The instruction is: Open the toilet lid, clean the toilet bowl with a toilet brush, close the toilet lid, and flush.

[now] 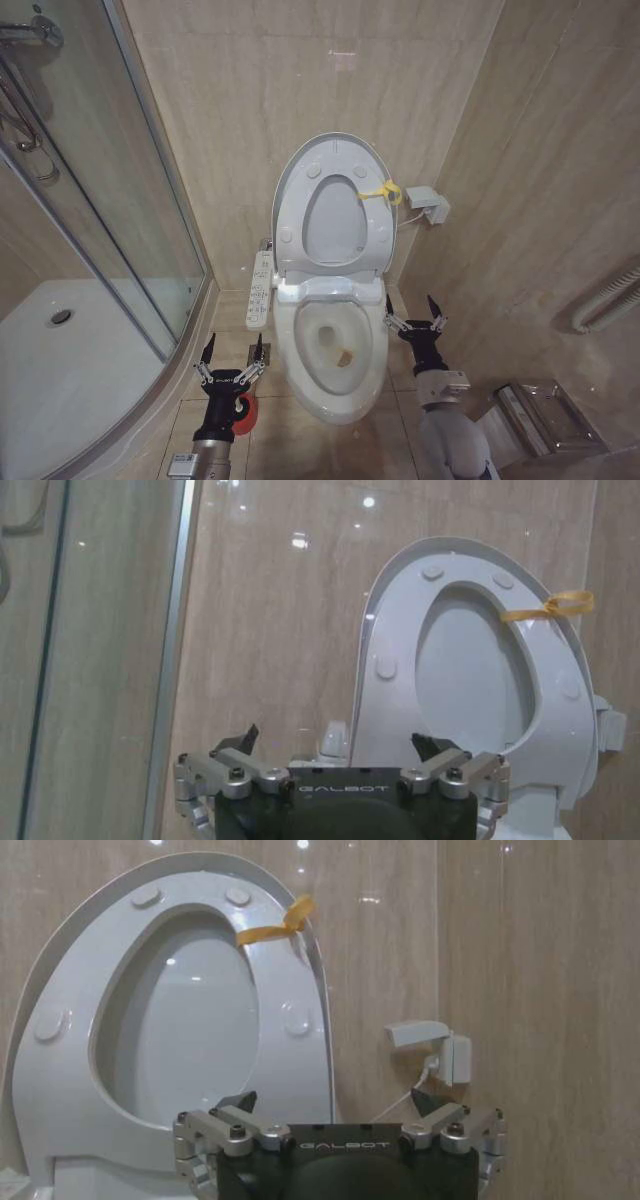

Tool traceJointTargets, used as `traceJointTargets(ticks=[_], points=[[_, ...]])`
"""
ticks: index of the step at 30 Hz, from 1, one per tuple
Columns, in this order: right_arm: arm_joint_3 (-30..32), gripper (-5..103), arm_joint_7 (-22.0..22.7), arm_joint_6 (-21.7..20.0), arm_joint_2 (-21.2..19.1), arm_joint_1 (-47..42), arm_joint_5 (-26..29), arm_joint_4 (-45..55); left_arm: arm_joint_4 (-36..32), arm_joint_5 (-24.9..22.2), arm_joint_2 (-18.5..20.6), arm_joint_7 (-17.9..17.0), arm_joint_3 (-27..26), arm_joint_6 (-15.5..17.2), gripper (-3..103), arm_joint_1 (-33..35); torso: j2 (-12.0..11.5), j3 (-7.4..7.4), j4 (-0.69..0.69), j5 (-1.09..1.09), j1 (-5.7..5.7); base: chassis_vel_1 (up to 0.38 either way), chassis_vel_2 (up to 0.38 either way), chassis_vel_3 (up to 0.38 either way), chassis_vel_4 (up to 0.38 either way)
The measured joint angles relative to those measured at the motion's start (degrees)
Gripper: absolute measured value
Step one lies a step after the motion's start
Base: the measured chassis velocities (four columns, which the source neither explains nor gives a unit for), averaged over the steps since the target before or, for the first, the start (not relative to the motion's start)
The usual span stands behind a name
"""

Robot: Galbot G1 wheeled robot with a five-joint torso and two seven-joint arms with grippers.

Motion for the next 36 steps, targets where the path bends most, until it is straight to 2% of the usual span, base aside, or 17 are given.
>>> traceJointTargets(ticks=[36], points=[[0.00, 100, 0.00, 0.00, 0.00, 0.00, 0.00, 0.00, 0.00, 0.00, 0.00, 0.00, 0.00, 0.00, 100, 0.00, 0.00, 0.00, 0.00, 0.00, 0.00, 0.000, 0.000, 0.000, 0.000]])
